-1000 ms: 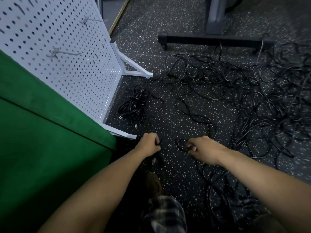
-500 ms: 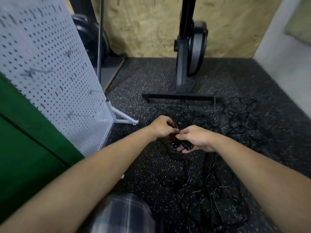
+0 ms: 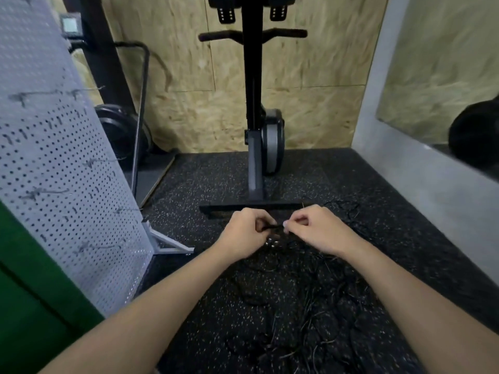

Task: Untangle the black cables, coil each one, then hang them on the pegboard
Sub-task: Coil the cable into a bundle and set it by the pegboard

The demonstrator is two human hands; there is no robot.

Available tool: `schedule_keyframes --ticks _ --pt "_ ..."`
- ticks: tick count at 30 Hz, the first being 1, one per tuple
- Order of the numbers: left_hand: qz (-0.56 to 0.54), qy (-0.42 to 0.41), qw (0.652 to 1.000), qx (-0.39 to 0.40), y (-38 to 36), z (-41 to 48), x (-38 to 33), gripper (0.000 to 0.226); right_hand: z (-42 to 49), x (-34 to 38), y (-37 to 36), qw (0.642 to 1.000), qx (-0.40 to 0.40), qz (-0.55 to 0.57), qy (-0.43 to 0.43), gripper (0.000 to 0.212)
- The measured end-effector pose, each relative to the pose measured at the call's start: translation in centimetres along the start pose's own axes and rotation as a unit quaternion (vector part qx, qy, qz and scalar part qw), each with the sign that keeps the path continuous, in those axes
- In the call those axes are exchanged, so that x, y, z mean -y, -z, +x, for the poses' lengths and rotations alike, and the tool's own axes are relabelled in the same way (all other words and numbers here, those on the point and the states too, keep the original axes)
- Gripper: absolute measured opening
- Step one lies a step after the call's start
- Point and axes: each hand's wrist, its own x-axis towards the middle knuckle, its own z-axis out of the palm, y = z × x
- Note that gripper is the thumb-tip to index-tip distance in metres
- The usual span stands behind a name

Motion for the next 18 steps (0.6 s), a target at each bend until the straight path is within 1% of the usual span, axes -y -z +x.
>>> schedule_keyframes --ticks 3,5,7,9,11,13,15,16,17,18 --pt "0.020 -0.089 0.996 0.008 -1.0 -0.1 0.3 0.012 0.0 -0.8 1.1 0.999 -0.014 0.005 0.038 0.028" --pt "0.016 -0.103 0.994 -0.015 -1.5 0.6 0.8 0.008 0.3 -1.5 1.4 0.997 -0.031 0.039 0.060 0.029" --pt "0.018 -0.086 0.996 -0.023 -2.0 1.2 1.6 0.008 0.8 -2.2 1.5 0.991 -0.048 0.108 0.063 0.031" --pt "0.024 -0.064 0.998 0.001 -2.4 1.5 3.2 0.012 1.4 -2.9 1.7 0.974 -0.064 0.213 0.046 0.031" --pt "0.026 -0.016 0.999 0.040 -2.4 1.7 5.2 0.009 1.8 -3.7 2.1 0.949 -0.080 0.305 0.026 0.030" --pt "-0.022 0.019 0.998 0.056 -2.1 1.8 6.5 0.009 2.1 -4.4 2.3 0.925 -0.101 0.366 0.014 0.029" --pt "-0.113 0.040 0.993 0.020 -2.0 2.0 6.0 0.010 2.2 -4.8 2.2 0.916 -0.102 0.388 0.013 0.029" --pt "-0.146 0.049 0.988 -0.003 -2.0 2.2 5.5 0.017 2.2 -4.9 2.1 0.916 -0.092 0.389 0.017 0.029" --pt "-0.170 0.059 0.984 -0.013 -2.1 2.3 4.9 0.029 2.1 -4.8 1.9 0.918 -0.077 0.389 0.023 0.030" --pt "-0.182 0.067 0.981 -0.009 -2.1 2.4 4.3 0.042 2.0 -4.6 1.8 0.918 -0.060 0.391 0.032 0.031"
